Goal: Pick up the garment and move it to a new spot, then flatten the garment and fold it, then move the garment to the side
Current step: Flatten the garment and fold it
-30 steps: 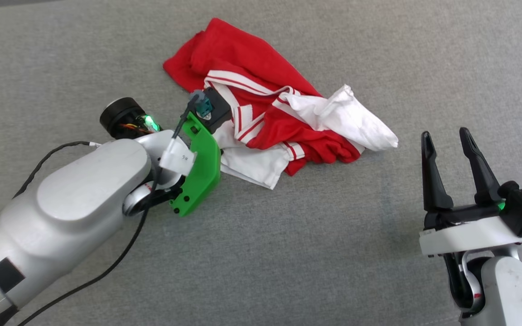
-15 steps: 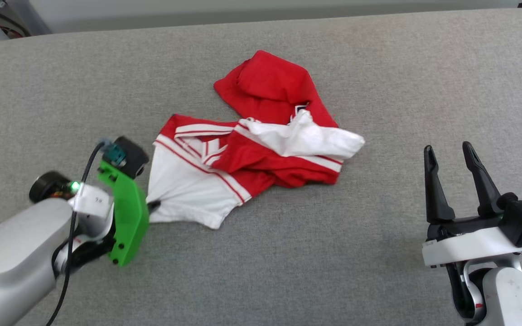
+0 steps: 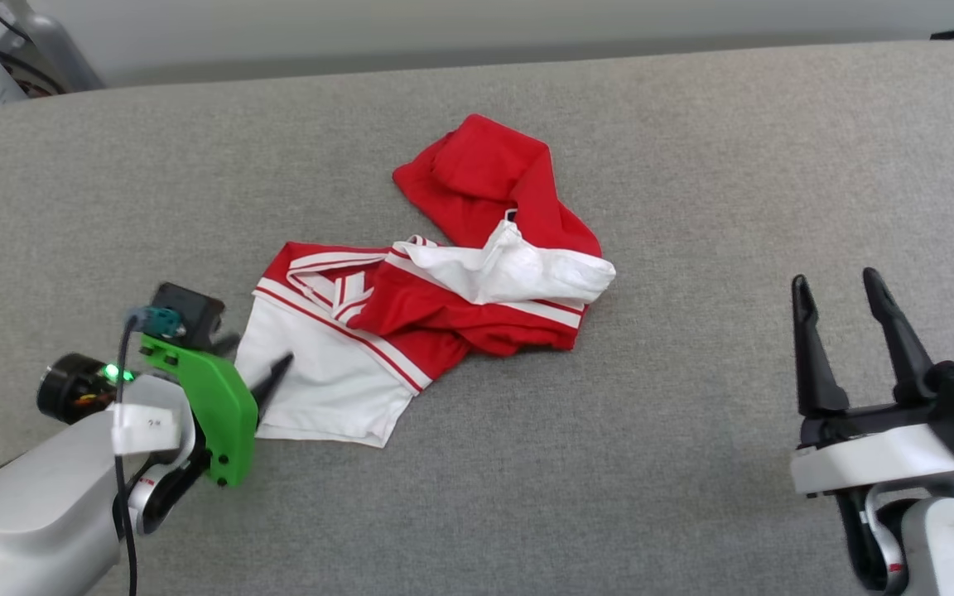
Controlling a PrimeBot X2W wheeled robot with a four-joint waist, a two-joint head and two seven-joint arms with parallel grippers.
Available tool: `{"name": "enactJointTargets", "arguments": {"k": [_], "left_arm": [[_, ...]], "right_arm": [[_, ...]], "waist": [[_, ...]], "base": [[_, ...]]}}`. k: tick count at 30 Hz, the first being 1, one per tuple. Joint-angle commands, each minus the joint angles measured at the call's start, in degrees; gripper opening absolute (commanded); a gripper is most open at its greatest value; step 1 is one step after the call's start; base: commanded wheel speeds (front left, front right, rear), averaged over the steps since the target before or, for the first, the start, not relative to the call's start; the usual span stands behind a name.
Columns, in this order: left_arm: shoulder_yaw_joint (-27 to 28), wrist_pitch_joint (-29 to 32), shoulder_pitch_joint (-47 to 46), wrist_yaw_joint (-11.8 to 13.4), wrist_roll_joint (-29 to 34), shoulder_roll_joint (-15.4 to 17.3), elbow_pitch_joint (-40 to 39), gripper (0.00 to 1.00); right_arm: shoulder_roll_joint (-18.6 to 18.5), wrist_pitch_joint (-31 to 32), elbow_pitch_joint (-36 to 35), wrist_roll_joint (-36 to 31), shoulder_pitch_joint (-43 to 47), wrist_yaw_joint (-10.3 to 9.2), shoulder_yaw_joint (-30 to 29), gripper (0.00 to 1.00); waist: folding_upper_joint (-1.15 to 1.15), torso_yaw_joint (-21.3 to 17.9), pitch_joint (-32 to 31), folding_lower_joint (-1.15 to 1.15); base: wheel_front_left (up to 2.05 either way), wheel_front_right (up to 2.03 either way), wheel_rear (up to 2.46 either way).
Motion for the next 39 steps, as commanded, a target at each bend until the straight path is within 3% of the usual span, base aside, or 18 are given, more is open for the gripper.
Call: {"name": "enactJointTargets", "arguments": {"k": [1, 5, 7, 13, 16, 19, 22, 26, 33, 39], "left_arm": [[1.50, -4.60, 1.41, 2.50, 1.54, -0.29, -0.46, 1.00], [5.01, -15.55, 5.24, 9.80, 2.89, -0.79, -3.97, 1.00], [6.48, -18.28, 7.17, 13.42, 3.75, -0.74, -6.24, 1.00], [16.09, -20.31, 13.52, 23.82, 10.98, -2.75, -14.92, 1.00], [22.03, -20.34, 18.44, 27.02, 17.10, -5.27, -18.95, 1.00], [28.03, -20.35, 23.75, 28.61, 22.84, -8.41, -21.79, 1.00], [32.90, -20.35, 28.32, 28.45, 27.27, -11.82, -23.50, 1.00], [37.88, -20.36, 33.06, 26.24, 31.94, -16.43, -23.83, 1.00], [44.85, -20.36, 36.00, 20.06, 38.49, -23.40, -22.40, 1.00], [48.38, -20.36, 35.39, 15.39, 42.58, -28.08, -21.41, 1.00]], "right_arm": [[-0.64, -0.35, -0.70, -0.66, 0.41, -0.05, -0.97, 1.00], [-1.51, -0.35, -1.84, -0.67, -0.53, -0.05, -3.88, 1.00], [-2.50, -0.35, -2.47, -0.70, -1.24, -0.05, -4.26, 1.00], [-5.28, -0.35, -4.96, 3.22, -5.48, -0.05, -4.87, 1.00], [-8.09, -0.35, -5.86, 4.53, -8.31, -0.05, -3.71, 1.00], [-11.64, -0.35, -5.71, 6.20, -11.83, -0.05, -0.91, 1.00], [-16.46, -0.35, -3.31, 8.23, -15.43, -0.05, 4.49, 1.00], [-23.56, 0.84, 1.97, 12.01, -20.72, -0.05, 15.94, 1.00], [-34.01, 15.13, 4.58, 23.38, -33.22, -0.05, 39.01, 1.00], [-39.05, 29.39, 4.79, 32.01, -41.32, -0.05, 54.15, 1.00]], "waist": [[0.00, 1.28, -2.30, 0.00], [0.00, 3.00, -4.32, 0.00], [0.00, 3.96, -5.09, 0.00], [0.00, 6.62, -5.90, 0.00], [0.00, 7.61, -5.86, 0.00], [0.00, 8.41, -5.68, 0.00], [0.00, 9.02, -5.43, 0.00], [0.00, 9.79, -4.96, 0.00], [0.00, 11.37, -2.64, 0.00], [0.00, 12.92, 0.30, 0.00]], "base": [[0.00, 0.00, 0.00], [0.00, 0.00, 0.00], [0.00, 0.00, 0.00], [0.00, 0.00, 0.00], [0.00, 0.00, 0.00], [0.00, 0.00, 0.00], [0.00, 0.00, 0.00], [0.00, 0.00, 0.00], [0.00, 0.00, 0.00], [0.00, 0.00, 0.00]]}}
